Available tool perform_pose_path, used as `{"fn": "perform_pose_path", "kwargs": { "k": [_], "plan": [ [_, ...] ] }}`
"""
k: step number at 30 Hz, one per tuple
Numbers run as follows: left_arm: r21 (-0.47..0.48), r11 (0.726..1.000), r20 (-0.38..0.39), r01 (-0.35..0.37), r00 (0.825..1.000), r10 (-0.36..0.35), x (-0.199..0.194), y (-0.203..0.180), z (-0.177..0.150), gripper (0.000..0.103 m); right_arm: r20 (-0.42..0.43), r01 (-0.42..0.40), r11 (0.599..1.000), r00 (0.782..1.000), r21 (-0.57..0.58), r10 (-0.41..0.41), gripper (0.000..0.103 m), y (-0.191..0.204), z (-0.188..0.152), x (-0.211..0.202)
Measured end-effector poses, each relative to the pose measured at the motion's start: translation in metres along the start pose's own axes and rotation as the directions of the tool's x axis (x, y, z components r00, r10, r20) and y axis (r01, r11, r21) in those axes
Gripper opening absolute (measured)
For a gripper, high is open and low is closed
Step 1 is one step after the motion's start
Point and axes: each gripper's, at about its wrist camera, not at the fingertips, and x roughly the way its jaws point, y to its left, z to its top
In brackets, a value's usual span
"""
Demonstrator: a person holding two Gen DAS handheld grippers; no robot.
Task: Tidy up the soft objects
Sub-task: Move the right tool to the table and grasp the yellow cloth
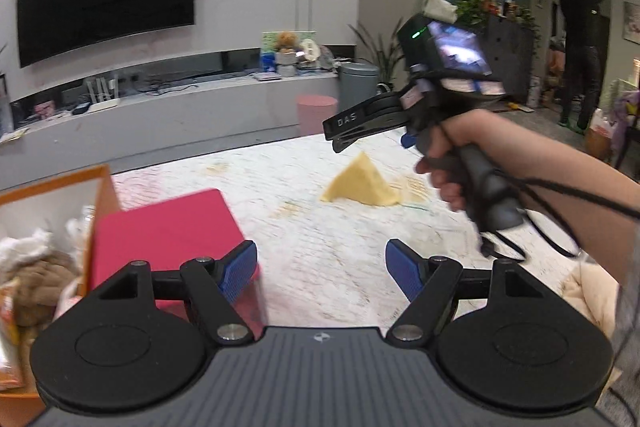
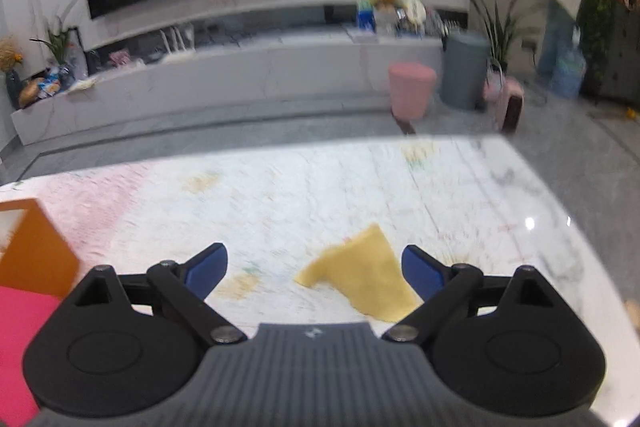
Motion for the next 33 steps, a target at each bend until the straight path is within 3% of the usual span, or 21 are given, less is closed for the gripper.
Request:
{"fn": "perform_pose_path", "kwargs": {
  "k": [2,6,12,14,15,16,17,19,23,28,31,33],
  "plan": [
    [0.022,1.0,-0.002,0.006,1.0,-0.006,0.007,-0.002,-0.009,0.086,-0.015,0.028,0.999,1.0,0.047,-0.027,0.092,-0.013,-0.002,0.024],
    [0.052,0.998,-0.046,0.02,0.999,-0.018,0.023,-0.006,-0.022,0.085,-0.04,-0.022,0.993,0.999,0.117,0.027,0.092,-0.034,-0.005,0.065],
    [0.044,0.999,-0.077,0.015,0.997,-0.011,0.023,0.002,-0.031,0.085,-0.083,0.005,0.986,0.997,0.168,0.009,0.091,-0.048,-0.001,0.117],
    [0.043,0.999,-0.09,0.012,0.996,-0.008,0.025,0.004,-0.031,0.085,-0.116,-0.02,0.988,0.992,0.153,0.038,0.082,-0.047,-0.006,0.13],
    [0.041,0.999,-0.101,0.016,0.995,-0.012,0.026,0.005,-0.032,0.085,-0.132,-0.03,0.99,0.99,0.141,0.048,0.066,-0.045,-0.009,0.133],
    [0.041,0.999,-0.113,0.019,0.994,-0.015,0.028,0.006,-0.032,0.085,-0.144,-0.035,0.991,0.988,0.128,0.054,0.06,-0.044,-0.012,0.136],
    [0.041,0.999,-0.124,0.023,0.992,-0.018,0.03,0.007,-0.032,0.085,-0.123,-0.019,0.995,0.992,0.096,0.031,0.049,-0.041,-0.015,0.134],
    [0.028,0.999,-0.138,0.035,0.99,-0.031,0.03,0.009,-0.034,0.085,-0.132,-0.036,0.998,0.99,0.06,0.043,0.044,-0.04,-0.018,0.13],
    [0.008,0.999,-0.146,0.052,0.988,-0.051,0.024,0.011,-0.032,0.085,-0.149,-0.061,0.998,0.987,0.033,0.065,0.043,-0.044,-0.022,0.112],
    [0.029,0.998,-0.127,0.05,0.991,-0.046,0.013,0.011,-0.03,0.085,-0.137,-0.12,0.992,0.983,0.031,0.123,0.043,-0.046,-0.028,0.054],
    [0.029,0.998,-0.132,0.059,0.99,-0.055,0.012,0.012,-0.033,0.085,-0.177,-0.22,0.972,0.957,0.082,0.232,0.044,-0.041,-0.04,0.02],
    [0.03,0.996,-0.145,0.082,0.986,-0.076,0.014,0.014,-0.037,0.085,-0.227,-0.264,0.964,0.937,0.041,0.267,0.044,-0.023,-0.054,0.001]
  ]
}}
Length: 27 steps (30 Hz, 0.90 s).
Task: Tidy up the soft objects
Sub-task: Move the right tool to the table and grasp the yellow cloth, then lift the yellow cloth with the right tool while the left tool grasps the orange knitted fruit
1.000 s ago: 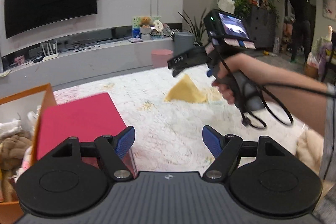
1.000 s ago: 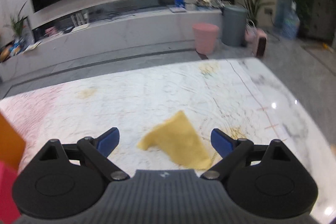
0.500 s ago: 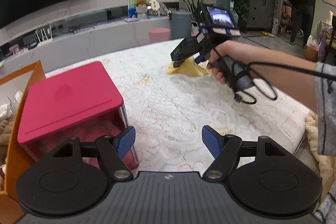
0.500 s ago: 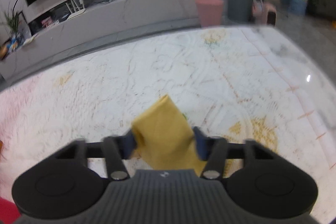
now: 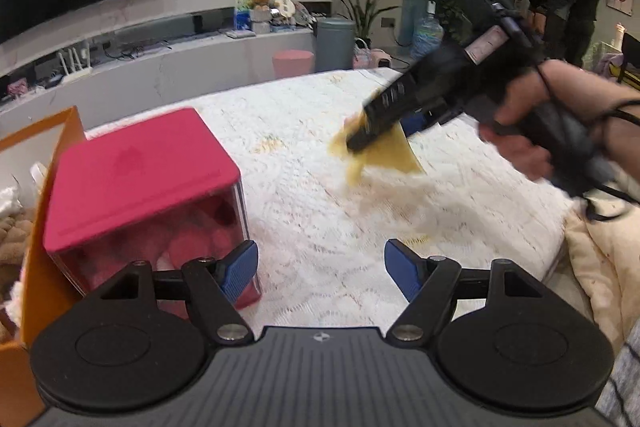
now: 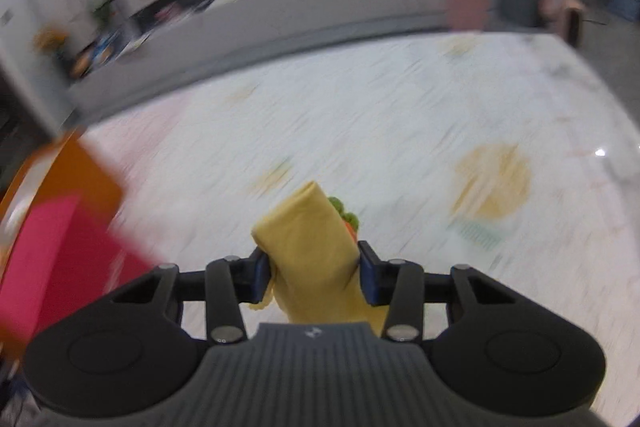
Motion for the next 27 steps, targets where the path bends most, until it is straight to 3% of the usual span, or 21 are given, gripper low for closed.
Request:
{"fn": "perform_pose_path", "kwargs": {
  "k": [3,5,6,8,9,14,17,19,21,24,27],
  "plan": [
    [0.003,0.999,-0.024,0.045,0.999,-0.045,0.005,0.004,-0.007,0.085,-0.143,0.079,0.994,0.986,-0.069,-0.088,0.044,0.033,-0.027,0.001],
    [-0.005,0.998,-0.051,0.055,0.997,-0.055,0.009,0.005,-0.009,0.085,-0.181,0.062,0.996,0.981,-0.063,-0.073,0.048,0.042,-0.041,0.003],
    [-0.006,0.998,-0.073,0.065,0.995,-0.066,0.012,0.005,-0.009,0.085,-0.194,0.063,0.995,0.978,-0.083,-0.078,0.062,0.046,-0.046,0.006],
    [-0.017,0.996,-0.096,0.084,0.992,-0.085,0.016,0.004,-0.011,0.084,-0.191,0.155,0.977,0.964,-0.149,-0.182,0.089,0.054,-0.051,0.008],
    [-0.019,0.996,-0.1,0.09,0.991,-0.091,0.016,0.003,-0.012,0.084,-0.176,0.196,0.968,0.959,-0.158,-0.223,0.09,0.054,-0.052,0.006],
    [0.016,0.994,-0.113,0.111,0.988,-0.108,0.017,-0.005,-0.015,0.084,-0.155,0.234,0.967,0.956,-0.1,-0.247,0.09,0.044,-0.057,-0.015],
    [0.023,0.993,-0.123,0.117,0.986,-0.113,0.02,-0.007,-0.017,0.084,-0.169,0.196,0.975,0.963,-0.106,-0.212,0.079,0.042,-0.062,-0.01],
    [0.033,0.993,-0.127,0.114,0.986,-0.109,0.02,-0.009,-0.018,0.084,-0.171,0.156,0.981,0.97,-0.119,-0.175,0.062,0.045,-0.062,-0.01],
    [0.038,0.993,-0.124,0.109,0.987,-0.103,0.02,-0.01,-0.019,0.084,-0.173,0.13,0.982,0.973,-0.138,-0.153,0.032,0.053,-0.062,-0.016],
    [0.03,0.994,-0.13,0.109,0.986,-0.104,0.023,-0.009,-0.02,0.084,-0.168,0.144,0.976,0.971,-0.163,-0.171,0.006,0.058,-0.065,-0.024],
    [0.008,0.993,-0.139,0.117,0.984,-0.115,0.025,-0.009,-0.019,0.084,-0.179,0.165,0.975,0.965,-0.151,-0.191,0.003,0.054,-0.071,-0.029]
  ]
}}
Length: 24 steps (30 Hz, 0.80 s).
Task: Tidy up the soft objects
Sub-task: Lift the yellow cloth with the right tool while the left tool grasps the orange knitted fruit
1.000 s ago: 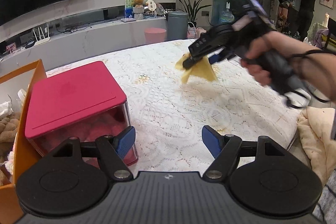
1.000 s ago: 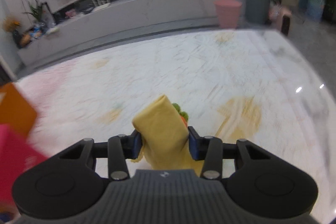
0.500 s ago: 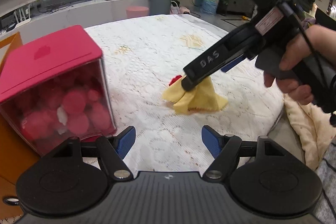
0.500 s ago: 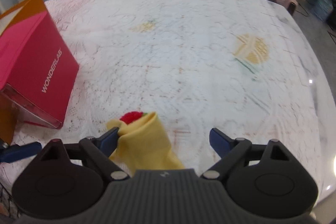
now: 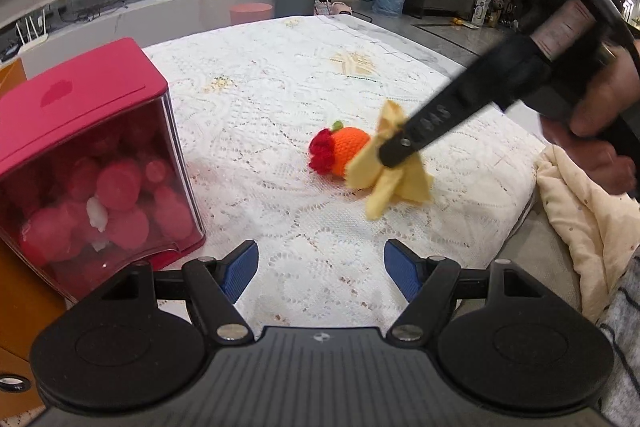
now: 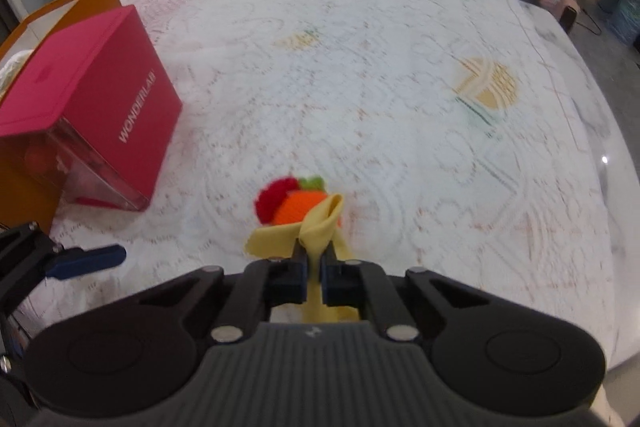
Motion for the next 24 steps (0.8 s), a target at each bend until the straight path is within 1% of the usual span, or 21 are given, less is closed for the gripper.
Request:
{"fn": "perform_pose_path", "kwargs": {
  "k": [1,5,7,10,12,16,17,18,19,20,22,24],
  "plan": [
    [-0.004,1.0,0.001,0.002,1.0,-0.002,0.0,0.001,0.0,0.084,-0.002,0.015,1.0,1.0,0.001,-0.015,0.003,-0.002,-0.003,-0.001],
    [0.003,1.0,0.017,-0.011,1.0,0.011,-0.001,0.002,0.001,0.084,0.01,0.126,0.992,0.992,0.022,-0.126,0.003,-0.014,-0.006,-0.006],
    [0.007,1.0,0.03,-0.018,0.999,0.018,-0.001,-0.001,0.0,0.085,0.013,0.144,0.988,0.989,0.049,-0.145,0.003,-0.023,-0.005,-0.005],
    [0.035,0.999,0.056,-0.012,0.998,0.01,0.003,-0.011,0.0,0.086,0.003,0.174,0.981,0.985,0.086,-0.175,0.003,-0.035,-0.004,0.001],
    [0.057,0.998,0.048,-0.015,0.999,0.012,0.009,-0.022,0.004,0.086,-0.002,0.176,0.977,0.984,0.123,-0.177,0.004,-0.045,-0.003,0.004],
    [0.063,0.996,0.042,-0.055,0.998,0.052,0.02,-0.042,0.017,0.086,-0.008,0.182,0.97,0.983,0.16,-0.183,0.004,-0.059,-0.004,0.009],
    [0.06,0.996,0.049,-0.063,0.997,0.06,0.022,-0.047,0.02,0.086,-0.007,0.192,0.967,0.981,0.166,-0.194,0.004,-0.063,-0.005,0.009],
    [0.057,0.996,0.059,-0.073,0.996,0.069,0.024,-0.051,0.023,0.086,-0.004,0.22,0.96,0.975,0.171,-0.223,0.004,-0.064,-0.006,0.008],
    [0.055,0.995,0.07,-0.082,0.994,0.078,0.027,-0.054,0.025,0.086,-0.003,0.263,0.95,0.964,0.166,-0.266,0.004,-0.064,-0.008,0.008],
    [0.049,0.995,0.079,-0.091,0.993,0.087,0.029,-0.057,0.029,0.086,0.002,0.293,0.944,0.955,0.154,-0.297,0.004,-0.063,-0.009,0.008],
    [0.005,0.994,0.084,-0.109,0.991,0.108,0.036,-0.06,0.037,0.086,0.018,0.295,0.943,0.953,0.151,-0.301,0.004,-0.065,-0.011,0.006],
    [-0.084,0.988,0.072,-0.133,0.988,0.139,0.047,-0.058,0.045,0.086,0.049,0.32,0.927,0.941,0.193,-0.335,0.004,-0.071,-0.011,0.002]
  ]
}}
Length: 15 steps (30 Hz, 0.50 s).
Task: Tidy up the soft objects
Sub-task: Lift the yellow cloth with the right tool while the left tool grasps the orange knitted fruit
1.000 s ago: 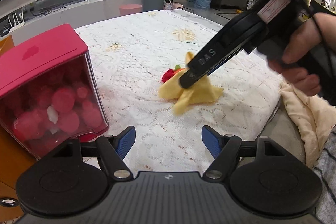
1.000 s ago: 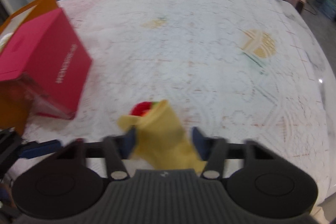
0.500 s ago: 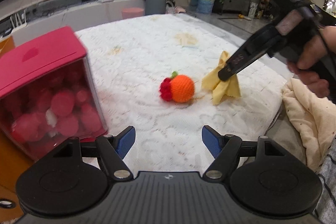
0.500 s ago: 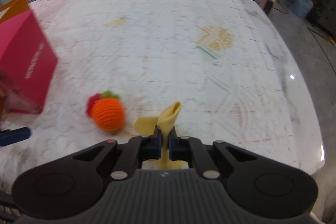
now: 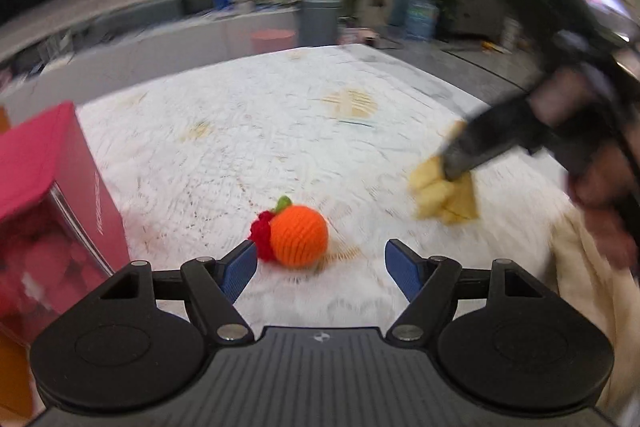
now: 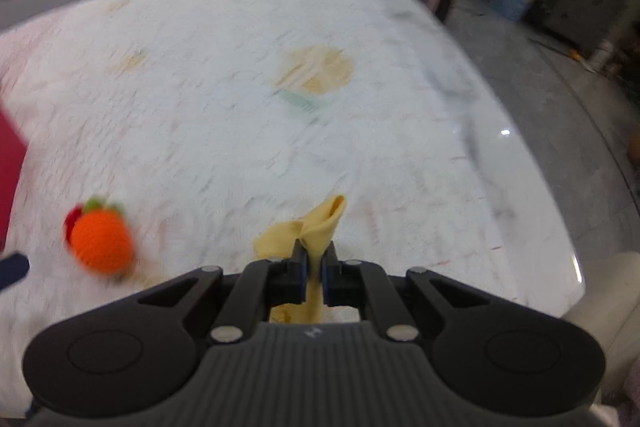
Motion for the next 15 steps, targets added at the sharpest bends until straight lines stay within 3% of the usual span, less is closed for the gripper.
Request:
{"fn": "perform_pose_path", "kwargs": {
  "k": [4,7,12,14,15],
  "plan": [
    [-0.212,0.969,-0.049,-0.129,0.991,0.121,0.028,0.004,0.008,0.086,0.013,0.02,1.0,1.0,-0.003,-0.02,0.004,-0.007,0.002,0.003],
    [-0.241,0.948,-0.079,-0.206,0.978,0.192,0.046,0.002,0.01,0.083,0.018,-0.007,1.0,1.0,-0.005,0.007,0.004,-0.009,0.0,0.004],
    [-0.337,0.913,-0.061,-0.231,0.973,0.223,0.052,0.014,0.013,0.08,0.029,-0.04,0.999,0.999,-0.017,0.04,0.004,-0.003,0.001,0.004],
    [-0.38,0.901,-0.06,-0.21,0.978,0.202,0.053,0.02,0.012,0.076,0.023,-0.05,0.998,0.998,-0.034,0.05,0.004,0.001,0.001,0.007],
    [-0.393,0.895,-0.055,-0.212,0.977,0.207,0.051,0.02,0.012,0.07,0.017,-0.054,0.998,0.998,-0.041,0.055,0.004,0.002,0.001,0.008]
  ]
}}
